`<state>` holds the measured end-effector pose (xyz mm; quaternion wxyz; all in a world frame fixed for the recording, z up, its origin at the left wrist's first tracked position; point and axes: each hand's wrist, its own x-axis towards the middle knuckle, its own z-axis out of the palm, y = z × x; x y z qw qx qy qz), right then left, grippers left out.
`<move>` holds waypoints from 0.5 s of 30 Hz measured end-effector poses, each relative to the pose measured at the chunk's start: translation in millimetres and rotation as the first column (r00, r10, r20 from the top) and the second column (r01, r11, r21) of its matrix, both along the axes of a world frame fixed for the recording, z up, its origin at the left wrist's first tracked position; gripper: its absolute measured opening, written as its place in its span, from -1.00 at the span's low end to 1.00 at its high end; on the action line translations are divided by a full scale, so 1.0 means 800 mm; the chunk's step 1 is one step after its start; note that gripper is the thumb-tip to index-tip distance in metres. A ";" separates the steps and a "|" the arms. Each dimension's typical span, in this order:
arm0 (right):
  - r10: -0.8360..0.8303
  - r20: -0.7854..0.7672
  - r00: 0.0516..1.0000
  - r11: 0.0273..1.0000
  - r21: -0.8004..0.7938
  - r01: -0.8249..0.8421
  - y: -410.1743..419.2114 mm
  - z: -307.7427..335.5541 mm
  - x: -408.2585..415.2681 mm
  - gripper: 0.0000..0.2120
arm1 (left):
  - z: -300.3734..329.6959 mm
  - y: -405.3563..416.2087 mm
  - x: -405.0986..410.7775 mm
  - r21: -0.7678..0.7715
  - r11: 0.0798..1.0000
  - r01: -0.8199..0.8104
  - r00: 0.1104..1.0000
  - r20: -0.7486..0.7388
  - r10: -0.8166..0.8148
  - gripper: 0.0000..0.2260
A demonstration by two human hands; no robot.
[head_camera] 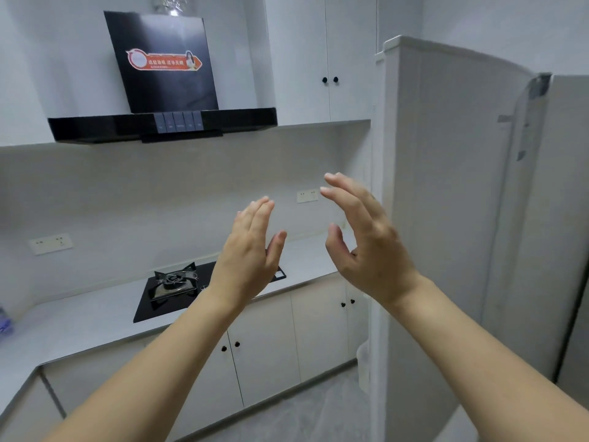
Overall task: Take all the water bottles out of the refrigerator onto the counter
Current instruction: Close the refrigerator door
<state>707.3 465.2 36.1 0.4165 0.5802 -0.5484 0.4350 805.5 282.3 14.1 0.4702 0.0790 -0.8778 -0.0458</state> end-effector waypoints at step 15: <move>-0.145 0.054 0.988 0.969 -0.195 0.153 0.107 0.010 -0.101 -0.52 | 0.032 0.166 -0.045 -0.315 0.947 -0.058 0.974 -0.225 -0.015 -0.45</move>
